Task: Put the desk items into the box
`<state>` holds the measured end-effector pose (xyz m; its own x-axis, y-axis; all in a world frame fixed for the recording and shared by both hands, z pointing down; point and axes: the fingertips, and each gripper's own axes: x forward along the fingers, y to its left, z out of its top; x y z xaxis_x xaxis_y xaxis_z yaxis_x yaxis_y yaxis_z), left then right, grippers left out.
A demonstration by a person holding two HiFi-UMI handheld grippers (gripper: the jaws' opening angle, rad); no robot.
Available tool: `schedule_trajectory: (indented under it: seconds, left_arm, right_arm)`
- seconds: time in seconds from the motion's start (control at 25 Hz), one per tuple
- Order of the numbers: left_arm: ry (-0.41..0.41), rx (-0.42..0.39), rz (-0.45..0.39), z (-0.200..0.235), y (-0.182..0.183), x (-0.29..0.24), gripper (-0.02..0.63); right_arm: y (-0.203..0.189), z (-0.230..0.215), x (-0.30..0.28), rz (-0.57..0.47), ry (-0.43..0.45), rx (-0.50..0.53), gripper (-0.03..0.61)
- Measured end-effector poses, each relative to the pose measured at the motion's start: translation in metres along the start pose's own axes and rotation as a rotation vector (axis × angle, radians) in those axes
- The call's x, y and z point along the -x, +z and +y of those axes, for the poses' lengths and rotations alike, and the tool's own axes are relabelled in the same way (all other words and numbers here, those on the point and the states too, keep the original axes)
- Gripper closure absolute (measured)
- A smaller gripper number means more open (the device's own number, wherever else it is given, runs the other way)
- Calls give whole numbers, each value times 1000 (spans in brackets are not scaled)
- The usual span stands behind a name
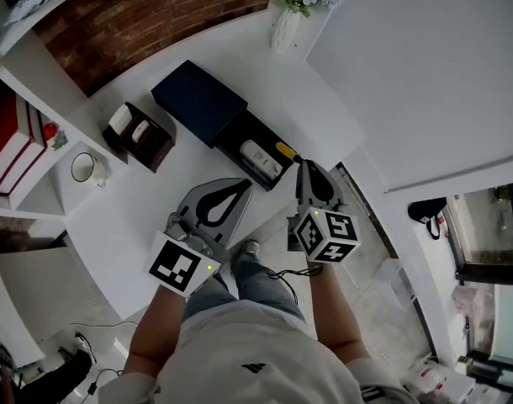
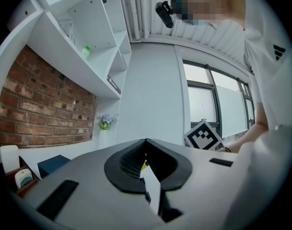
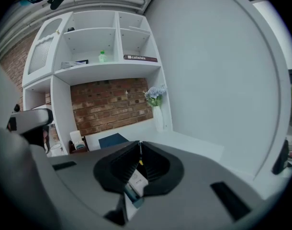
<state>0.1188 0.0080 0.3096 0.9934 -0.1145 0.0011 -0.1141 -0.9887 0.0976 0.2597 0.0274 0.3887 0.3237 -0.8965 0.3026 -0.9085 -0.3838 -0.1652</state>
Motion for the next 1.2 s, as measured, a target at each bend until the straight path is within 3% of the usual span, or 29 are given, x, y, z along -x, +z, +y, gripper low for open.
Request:
schedule_trajectory:
  seconds: [1.2]
  left_arm:
    - [107,54,51,57,-23,-20,603]
  right_arm:
    - [-45,6,-79,167,81,-8,554]
